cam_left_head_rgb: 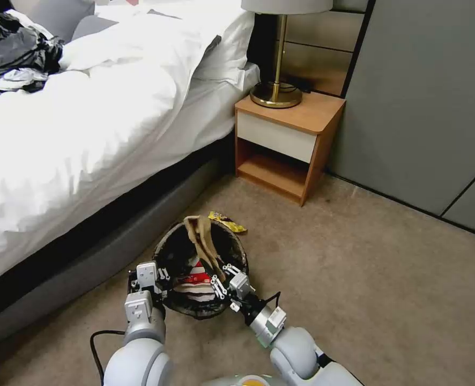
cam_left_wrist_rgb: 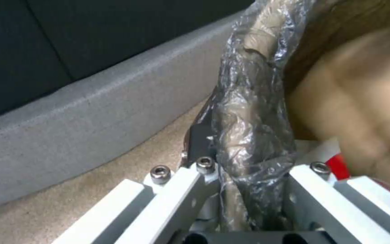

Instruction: Pick up the trash bin, then pick up the garbage from the floor and place it into the trash bin.

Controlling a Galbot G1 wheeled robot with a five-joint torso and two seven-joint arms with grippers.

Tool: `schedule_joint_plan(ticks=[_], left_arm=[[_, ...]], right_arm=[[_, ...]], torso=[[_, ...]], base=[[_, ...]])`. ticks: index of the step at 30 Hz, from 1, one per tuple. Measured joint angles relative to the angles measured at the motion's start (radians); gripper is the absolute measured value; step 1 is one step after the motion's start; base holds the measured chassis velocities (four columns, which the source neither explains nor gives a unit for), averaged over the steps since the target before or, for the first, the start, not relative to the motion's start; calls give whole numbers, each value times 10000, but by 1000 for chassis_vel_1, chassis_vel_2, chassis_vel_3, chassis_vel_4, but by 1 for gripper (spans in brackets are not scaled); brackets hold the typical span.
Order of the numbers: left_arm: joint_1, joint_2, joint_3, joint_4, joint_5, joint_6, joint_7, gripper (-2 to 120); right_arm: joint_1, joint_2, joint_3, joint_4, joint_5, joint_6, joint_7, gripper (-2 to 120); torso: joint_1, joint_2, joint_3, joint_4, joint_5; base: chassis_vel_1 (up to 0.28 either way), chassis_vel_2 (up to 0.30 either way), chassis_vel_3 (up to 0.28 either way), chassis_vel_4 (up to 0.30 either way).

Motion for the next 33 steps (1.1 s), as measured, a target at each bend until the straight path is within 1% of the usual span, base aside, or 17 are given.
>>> schedule_joint_plan(ticks=[1,3,5,7,10,11,14,15,18,20,23,24,26,27,28,30,33], left_arm=[[5,-9,10,0,1,0,0,0],[15,-14,18,0,8,0,0,0],[53,-15,23,-24,14,0,0,0],[70,-15,22,-49,15,6,0,0],[99,-2,13,-71,30,35,0,0],[99,-2,13,-71,30,35,0,0],[112,-9,25,-95,50,70,2,0],[112,-9,25,-95,50,70,2,0],[123,-9,41,-98,62,110,10,0],[135,8,41,-98,67,139,16,0],[150,66,21,-43,76,220,41,0],[150,66,21,-43,76,220,41,0],[130,72,6,24,100,227,43,0],[99,66,-12,64,117,226,46,0],[99,66,-12,64,117,226,46,0],[66,65,-27,111,105,226,47,0],[29,79,-51,149,59,227,49,0]], right_arm=[[-8,1,0,30,-5,1,0,42],[-8,0,2,53,-6,1,0,45],[13,-22,4,115,-6,0,0,57],[19,-30,10,152,-10,-3,0,61],[64,-18,75,261,-3,-35,0,76],[64,-18,75,261,-3,-35,0,76],[75,-32,75,378,-9,-55,0,89],[75,-32,75,378,-9,-55,0,89],[1,-70,48,687,-136,-17,0,99],[-28,-81,47,901,-255,31,21,100],[-102,-75,95,1959,-700,170,374,100],[-102,-75,95,1959,-700,170,374,100],[-162,-16,223,2658,-821,81,797,100],[-295,46,429,3256,-843,-159,1184,100],[-295,46,429,3256,-843,-159,1184,100],[-557,132,911,3978,-999,-306,1783,100],[-919,172,1388,4329,-1207,-349,2326,100]], torso=[[1,0,0,0,0],[0,0,0,0,0],[0,0,0,0,-1],[1,1,0,0,0],[1,0,0,0,0],[1,0,0,0,0],[1,0,0,1,0],[1,0,0,1,0],[1,0,0,0,0],[0,0,0,0,0],[1,0,0,1,0],[1,0,0,1,0],[1,0,0,1,0],[1,0,0,2,0],[1,0,0,2,0],[0,0,-1,0,-1],[1,0,0,-1,0]], base=[[0,0,0,0],[0,0,0,0],[0,0,0,0],[0,0,0,0],[0,0,0,0],[0,0,0,0],[0,0,0,0],[0,0,0,0],[0,0,0,0],[0,0,0,0],[0,0,0,0],[0,0,0,0],[0,0,0,0],[0,0,0,0],[0,0,0,0],[0,0,0,0],[0,0,0,0]])
